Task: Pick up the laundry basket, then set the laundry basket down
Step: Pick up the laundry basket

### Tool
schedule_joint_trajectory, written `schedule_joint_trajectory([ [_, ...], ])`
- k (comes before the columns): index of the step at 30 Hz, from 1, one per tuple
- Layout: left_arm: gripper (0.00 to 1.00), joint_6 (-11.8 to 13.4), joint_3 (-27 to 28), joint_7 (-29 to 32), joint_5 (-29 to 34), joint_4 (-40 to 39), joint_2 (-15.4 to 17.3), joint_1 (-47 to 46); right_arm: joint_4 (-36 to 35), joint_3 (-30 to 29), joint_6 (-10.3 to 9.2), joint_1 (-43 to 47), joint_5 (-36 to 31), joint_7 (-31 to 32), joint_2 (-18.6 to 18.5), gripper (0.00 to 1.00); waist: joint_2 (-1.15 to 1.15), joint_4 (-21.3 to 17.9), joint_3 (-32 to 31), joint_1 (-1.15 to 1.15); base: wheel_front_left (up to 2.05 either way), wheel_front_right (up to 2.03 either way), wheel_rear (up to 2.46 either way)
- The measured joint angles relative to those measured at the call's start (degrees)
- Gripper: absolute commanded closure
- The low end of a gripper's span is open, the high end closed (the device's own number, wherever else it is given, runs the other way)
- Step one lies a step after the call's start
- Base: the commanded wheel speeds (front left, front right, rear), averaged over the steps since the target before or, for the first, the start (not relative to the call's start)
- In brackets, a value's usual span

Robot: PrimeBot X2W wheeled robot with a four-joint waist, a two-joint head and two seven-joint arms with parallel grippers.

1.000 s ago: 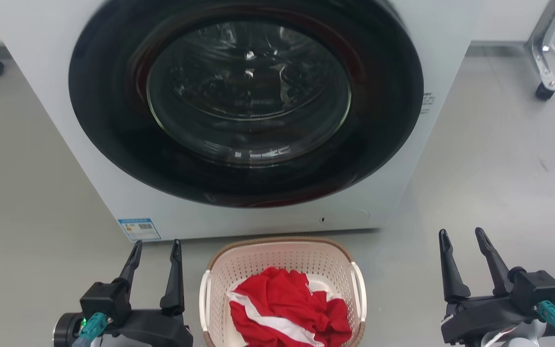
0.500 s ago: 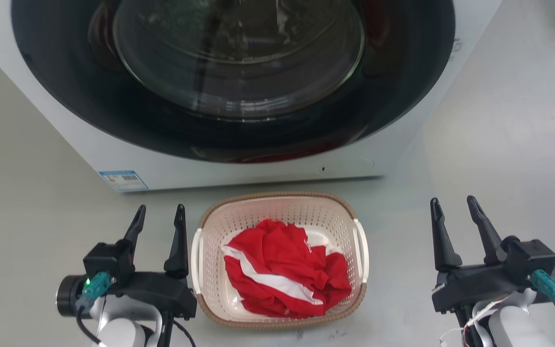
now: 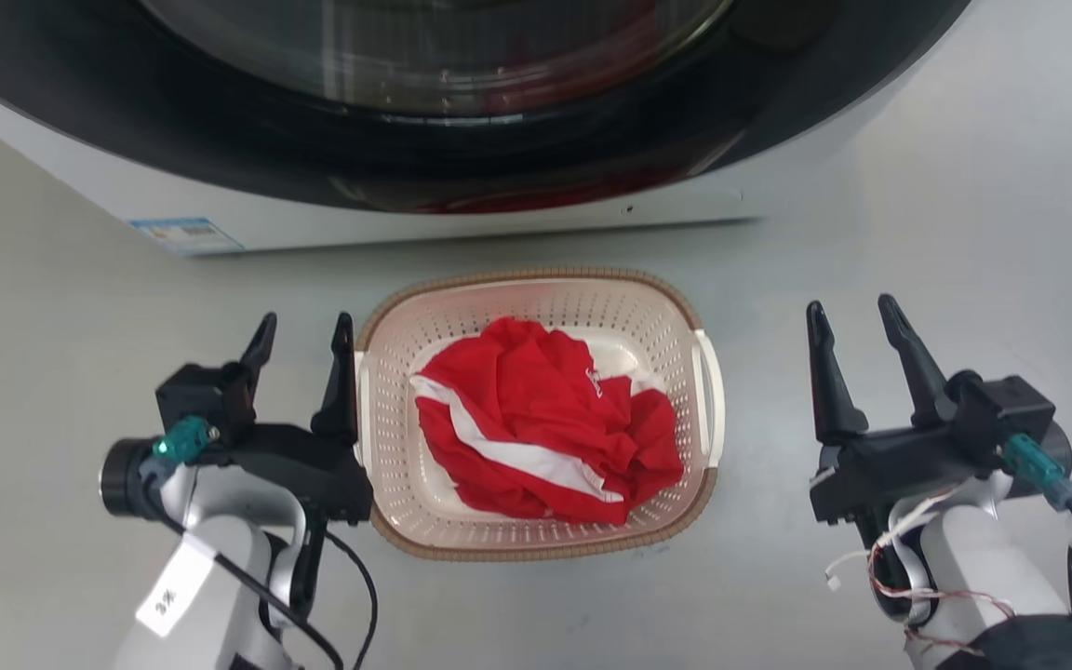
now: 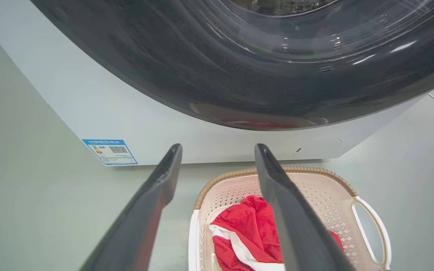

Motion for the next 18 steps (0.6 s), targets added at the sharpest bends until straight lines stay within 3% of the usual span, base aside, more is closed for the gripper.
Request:
schedule_joint_trajectory([
  [18, 0.0, -4.6, -0.5, 3.7, -0.9, 14.3, 0.8, -10.9, 12.0, 3.7, 1.62, -11.8, -1.3, 2.0, 1.9, 0.0, 0.0, -0.4, 12.3, -0.01, 0.0, 0.0, 0.0],
])
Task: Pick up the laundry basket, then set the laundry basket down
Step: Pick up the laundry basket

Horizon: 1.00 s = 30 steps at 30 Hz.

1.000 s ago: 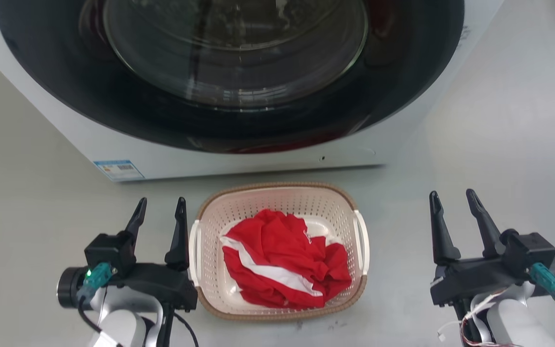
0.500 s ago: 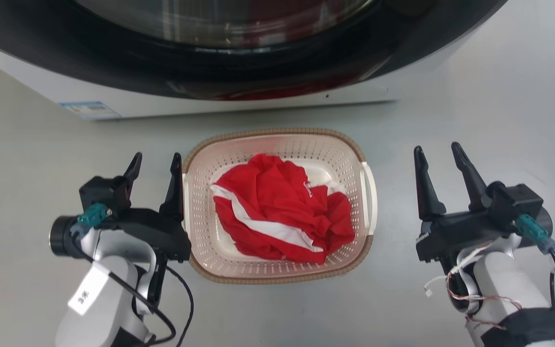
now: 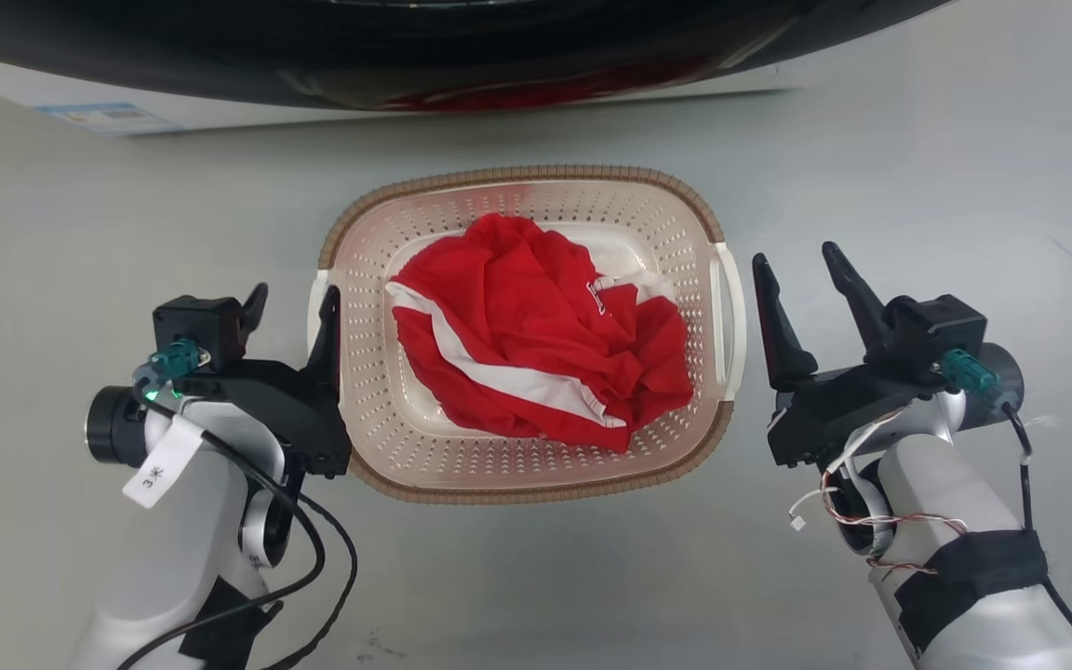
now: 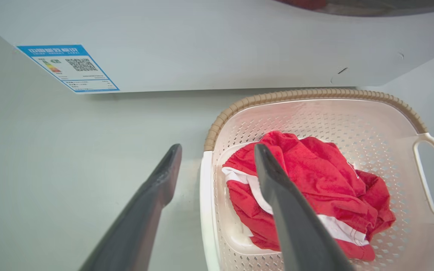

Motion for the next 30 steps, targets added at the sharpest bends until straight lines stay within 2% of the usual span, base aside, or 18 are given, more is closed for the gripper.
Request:
schedule_joint_trajectory([
  [7, 0.0, -1.9, -0.7, 0.5, -0.2, 5.3, -0.5, -1.1, 4.3, 1.3, 0.48, -1.7, -0.4, 0.1, 0.7, 0.0, 0.0, -0.3, 2.9, -0.01, 0.0, 0.0, 0.0],
  [30, 0.0, -4.5, -0.7, 1.1, -0.6, 17.0, -1.2, -12.0, 13.8, 3.8, 1.82, -9.5, -0.2, 2.0, 1.5, 0.0, 0.0, -0.5, 11.4, 0.0, 0.0, 0.0, 0.0],
])
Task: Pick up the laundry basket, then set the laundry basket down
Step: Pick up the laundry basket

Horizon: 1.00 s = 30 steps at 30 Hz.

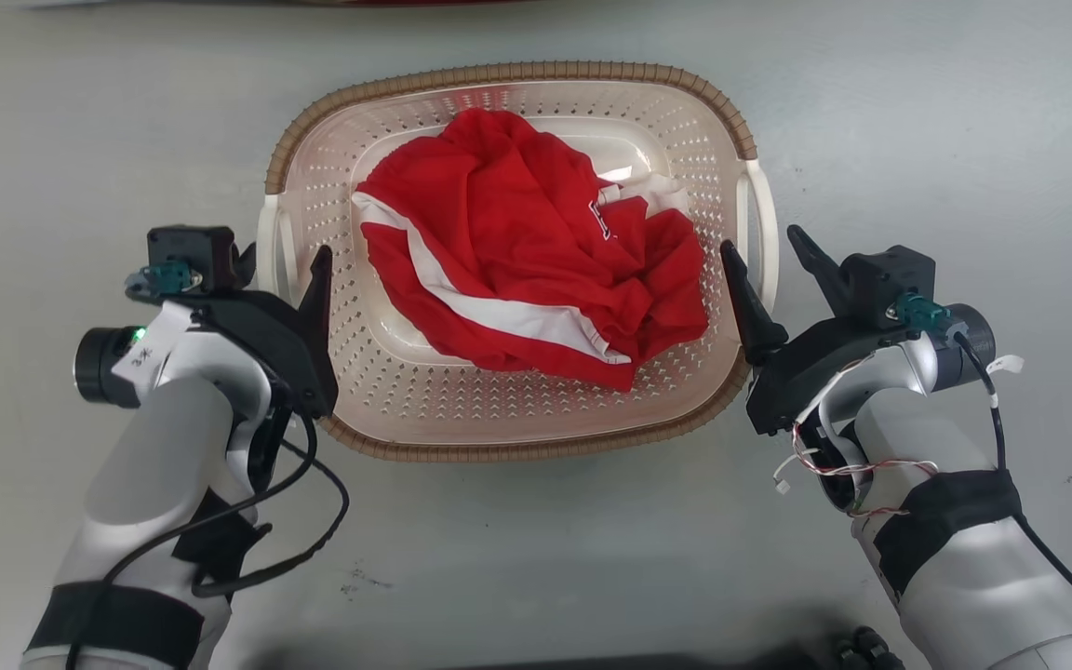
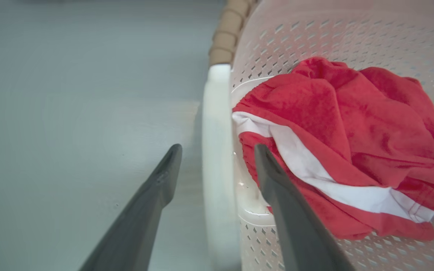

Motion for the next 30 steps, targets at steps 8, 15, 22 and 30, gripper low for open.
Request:
schedule_joint_trajectory([
  [8, 1.0, -1.0, -0.1, 0.9, -1.6, 3.8, -1.4, -2.0, 2.7, 0.8, 0.96, -1.8, 1.5, 0.5, 0.7, 1.0, -0.01, 0.3, 0.3, -0.01, 0.0, 0.0, 0.0],
  [15, 1.0, -1.5, -0.2, 0.9, -2.0, 6.0, -1.8, -3.2, 4.4, 1.1, 1.53, -2.4, 1.9, 0.4, 0.7, 1.0, -0.02, 0.4, 0.0, -0.01, 0.0, 0.0, 0.0],
  [22, 1.0, -2.0, -0.5, 0.8, -2.6, 9.4, -2.9, -3.3, 8.1, 1.7, 2.21, -3.2, 2.1, 0.5, 0.8, 1.0, -0.01, 0.6, -1.7, -0.01, 0.0, 0.0, 0.0],
  [30, 1.0, -2.5, -0.5, 1.4, -3.5, 12.3, -3.9, -3.4, 12.1, 2.4, 3.19, -3.5, 2.6, 1.4, 0.7, 1.0, -0.01, 0.8, -4.9, -0.01, 0.0, 0.0, 0.0],
])
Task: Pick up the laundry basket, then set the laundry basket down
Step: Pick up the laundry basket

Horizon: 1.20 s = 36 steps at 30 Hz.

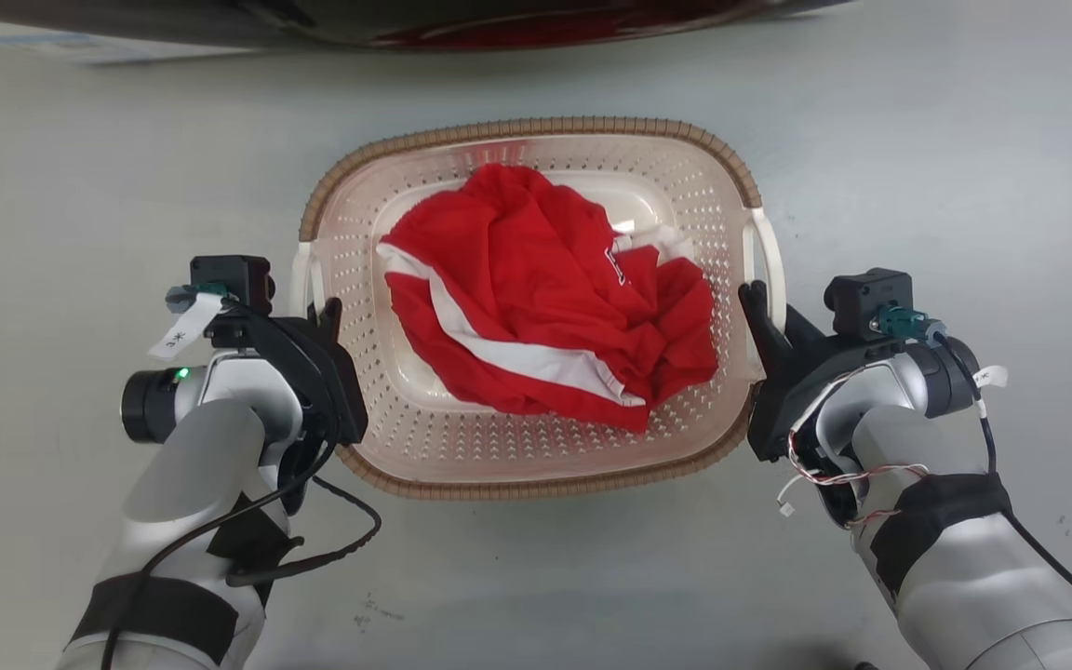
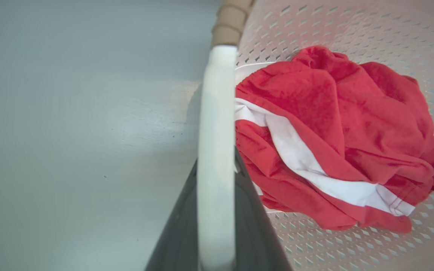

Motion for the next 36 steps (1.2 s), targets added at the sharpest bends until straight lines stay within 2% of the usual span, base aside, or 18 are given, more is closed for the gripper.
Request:
schedule_joint_trajectory([
  [22, 1.0, -0.9, 0.1, 5.9, -5.1, 5.9, -1.8, 3.1, 8.5, 2.3, 1.02, 1.5, 4.1, 6.2, 0.9, 1.0, 0.0, -0.5, -13.1, 0.0, 0.0, 0.0, 0.0],
  [36, 1.0, -0.9, -1.5, 14.8, -7.5, 6.4, -1.7, 6.8, 9.5, 5.2, 1.02, 5.1, 9.2, 12.4, 1.1, 1.0, 0.0, -0.8, -22.9, 0.0, 0.0, 0.0, 0.0],
])
